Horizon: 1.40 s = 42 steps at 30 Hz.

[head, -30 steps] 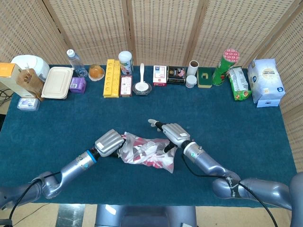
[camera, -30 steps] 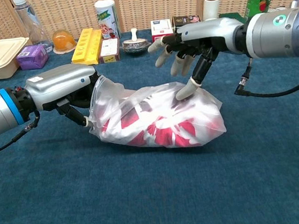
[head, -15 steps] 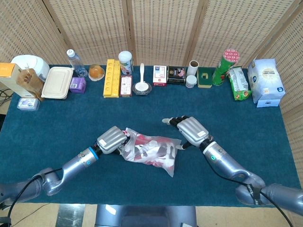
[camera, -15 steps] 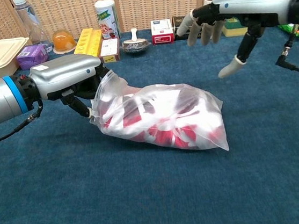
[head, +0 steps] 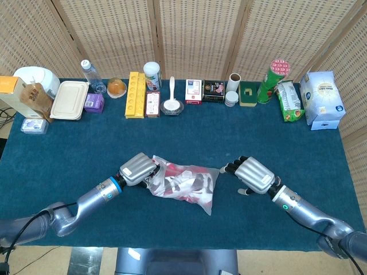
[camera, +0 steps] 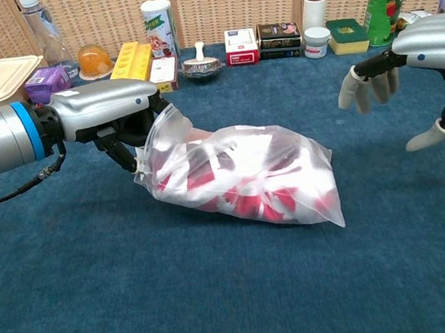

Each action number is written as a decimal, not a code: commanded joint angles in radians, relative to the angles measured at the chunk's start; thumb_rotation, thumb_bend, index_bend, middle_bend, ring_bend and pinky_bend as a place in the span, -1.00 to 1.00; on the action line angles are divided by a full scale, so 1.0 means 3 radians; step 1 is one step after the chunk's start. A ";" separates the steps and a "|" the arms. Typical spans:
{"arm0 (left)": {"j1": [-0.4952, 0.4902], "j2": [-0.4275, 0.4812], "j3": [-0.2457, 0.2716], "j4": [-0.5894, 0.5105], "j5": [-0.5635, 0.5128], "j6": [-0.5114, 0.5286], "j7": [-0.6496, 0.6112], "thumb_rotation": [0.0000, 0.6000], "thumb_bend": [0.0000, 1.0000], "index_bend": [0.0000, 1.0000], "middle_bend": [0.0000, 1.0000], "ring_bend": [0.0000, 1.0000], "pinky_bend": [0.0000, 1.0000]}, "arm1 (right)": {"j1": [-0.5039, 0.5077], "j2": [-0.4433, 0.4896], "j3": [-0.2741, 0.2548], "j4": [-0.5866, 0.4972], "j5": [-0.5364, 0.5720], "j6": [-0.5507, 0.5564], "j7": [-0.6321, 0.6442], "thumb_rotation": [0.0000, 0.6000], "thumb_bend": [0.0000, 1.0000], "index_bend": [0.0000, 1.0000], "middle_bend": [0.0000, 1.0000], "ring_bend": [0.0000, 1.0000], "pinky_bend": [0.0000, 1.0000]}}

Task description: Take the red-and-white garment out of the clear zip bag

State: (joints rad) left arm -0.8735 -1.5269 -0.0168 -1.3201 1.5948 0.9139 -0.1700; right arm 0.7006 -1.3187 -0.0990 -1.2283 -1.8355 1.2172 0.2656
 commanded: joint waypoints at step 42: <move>-0.0325 0.0317 -0.0266 -0.0584 -0.0846 -0.0925 0.0032 1.00 -0.09 0.72 1.00 1.00 1.00 | -0.0025 -0.1187 -0.0379 0.2000 -0.1084 0.1646 -0.0456 1.00 -0.99 -0.26 0.43 0.79 0.75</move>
State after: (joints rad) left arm -0.9708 -1.4317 -0.0963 -1.4950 1.3415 0.6368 -0.1609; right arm 0.6901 -1.6718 -0.2107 -0.6299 -2.1595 1.7139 0.1316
